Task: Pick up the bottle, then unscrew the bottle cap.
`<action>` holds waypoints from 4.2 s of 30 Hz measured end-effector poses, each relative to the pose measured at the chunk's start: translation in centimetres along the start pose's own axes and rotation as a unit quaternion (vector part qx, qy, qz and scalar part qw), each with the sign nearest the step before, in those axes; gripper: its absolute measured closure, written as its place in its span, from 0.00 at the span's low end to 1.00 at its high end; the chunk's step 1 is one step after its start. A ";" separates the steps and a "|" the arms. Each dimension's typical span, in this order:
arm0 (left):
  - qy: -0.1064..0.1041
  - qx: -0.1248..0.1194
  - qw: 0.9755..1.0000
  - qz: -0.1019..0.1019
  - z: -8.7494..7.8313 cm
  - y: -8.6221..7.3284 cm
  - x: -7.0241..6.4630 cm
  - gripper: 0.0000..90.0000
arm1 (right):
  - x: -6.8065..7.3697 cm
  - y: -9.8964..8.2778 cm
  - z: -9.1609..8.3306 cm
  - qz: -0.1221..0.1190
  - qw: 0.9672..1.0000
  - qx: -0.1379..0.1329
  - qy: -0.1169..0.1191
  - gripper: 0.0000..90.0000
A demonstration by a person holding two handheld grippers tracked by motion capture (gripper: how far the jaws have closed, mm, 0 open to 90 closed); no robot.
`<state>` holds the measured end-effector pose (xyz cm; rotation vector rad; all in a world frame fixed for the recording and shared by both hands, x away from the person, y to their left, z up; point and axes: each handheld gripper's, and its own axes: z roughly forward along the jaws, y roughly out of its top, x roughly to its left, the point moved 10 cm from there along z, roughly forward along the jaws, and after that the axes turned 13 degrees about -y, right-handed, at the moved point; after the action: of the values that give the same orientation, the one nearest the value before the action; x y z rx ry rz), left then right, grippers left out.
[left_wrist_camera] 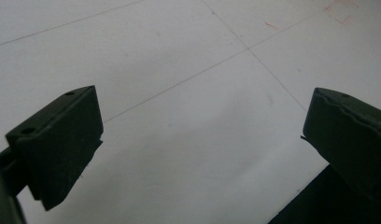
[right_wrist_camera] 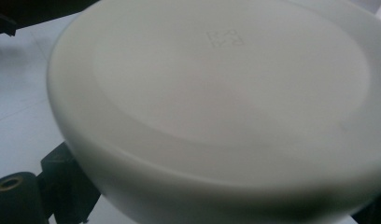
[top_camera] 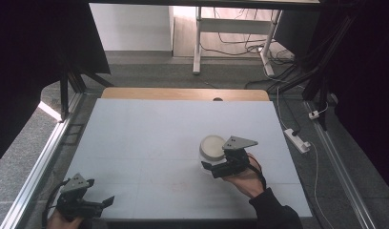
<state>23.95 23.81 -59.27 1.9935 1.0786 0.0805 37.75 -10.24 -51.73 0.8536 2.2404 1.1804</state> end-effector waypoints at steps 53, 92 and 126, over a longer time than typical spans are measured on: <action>-0.007 -0.017 1.000 0.011 -0.2 1.0 -0.3 0.00 | 6.2 1.6 3.2 -0.050 0.997 0.003 0.061 0.07; -0.117 -0.034 0.980 0.156 4.2 11.4 -4.8 0.00 | 6.7 1.8 2.7 -0.055 0.996 -0.007 0.075 0.07; -0.215 -0.009 0.947 0.238 9.1 18.8 -10.5 0.00 | 7.7 1.7 2.7 -0.068 0.993 -0.008 0.092 0.07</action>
<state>33.55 5.35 -48.57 2.0861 0.3093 -0.0873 34.64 -2.59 -52.51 0.5973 2.3881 1.2561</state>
